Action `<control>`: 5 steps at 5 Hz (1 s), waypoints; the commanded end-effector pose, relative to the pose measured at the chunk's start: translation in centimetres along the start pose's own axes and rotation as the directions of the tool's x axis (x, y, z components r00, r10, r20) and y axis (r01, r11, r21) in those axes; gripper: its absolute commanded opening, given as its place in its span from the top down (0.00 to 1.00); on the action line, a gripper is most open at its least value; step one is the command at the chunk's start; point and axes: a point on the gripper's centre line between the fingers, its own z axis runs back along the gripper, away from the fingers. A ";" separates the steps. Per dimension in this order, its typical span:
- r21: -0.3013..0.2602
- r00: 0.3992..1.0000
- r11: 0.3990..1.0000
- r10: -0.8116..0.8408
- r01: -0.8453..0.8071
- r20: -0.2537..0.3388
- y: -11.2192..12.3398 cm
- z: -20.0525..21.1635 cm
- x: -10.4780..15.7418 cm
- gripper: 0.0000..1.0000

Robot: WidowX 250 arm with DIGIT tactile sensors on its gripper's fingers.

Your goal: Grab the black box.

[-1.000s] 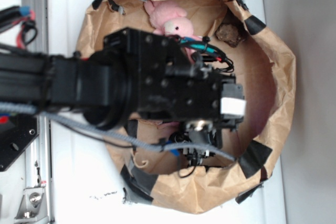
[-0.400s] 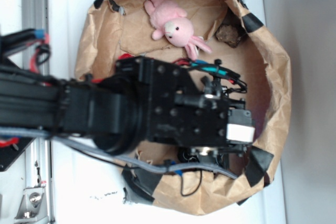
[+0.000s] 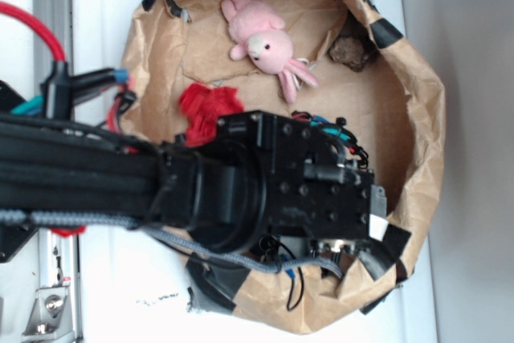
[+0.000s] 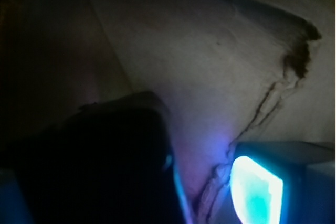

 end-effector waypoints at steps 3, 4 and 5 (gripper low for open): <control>-0.060 0.983 0.989 0.141 -0.134 0.120 3.3 5.1 -0.2 1.00; -0.164 0.933 0.966 0.237 -0.198 0.270 5.6 9.6 -1.4 1.00; -0.143 0.906 0.944 0.326 -0.297 0.269 6.7 12.2 -2.2 1.00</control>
